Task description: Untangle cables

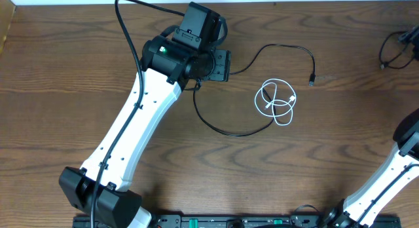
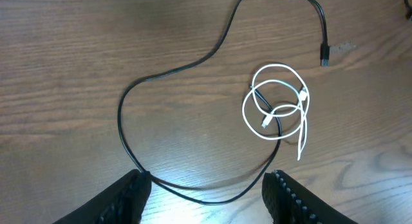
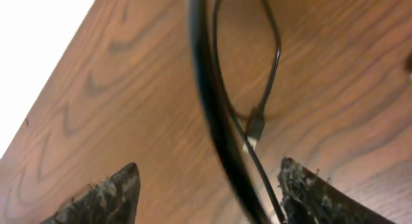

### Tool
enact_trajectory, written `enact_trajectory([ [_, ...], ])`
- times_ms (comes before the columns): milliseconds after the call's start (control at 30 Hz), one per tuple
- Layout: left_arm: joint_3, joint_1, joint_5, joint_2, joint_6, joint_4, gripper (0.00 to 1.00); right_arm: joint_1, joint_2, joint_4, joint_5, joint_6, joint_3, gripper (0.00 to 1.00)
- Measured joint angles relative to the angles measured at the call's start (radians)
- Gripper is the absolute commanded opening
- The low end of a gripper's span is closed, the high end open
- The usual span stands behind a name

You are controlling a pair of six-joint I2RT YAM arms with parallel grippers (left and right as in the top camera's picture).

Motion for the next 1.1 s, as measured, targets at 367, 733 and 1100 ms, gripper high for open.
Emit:
enact_trajectory([
  [367, 0.0, 0.0, 0.0, 0.0, 0.0, -0.015, 0.62, 0.029, -0.278, -0.183, -0.024, -0.145, 0.0, 0.99],
  [733, 0.0, 0.038, 0.012, 0.0, 0.005, -0.055, 0.62, 0.159, -0.386, -0.36, -0.117, -0.288, 0.008, 0.98],
  [1100, 0.0, 0.203, 0.088, 0.0, 0.011, -0.142, 0.62, 0.484, -0.274, -0.521, -0.154, -0.44, -0.082, 0.85],
])
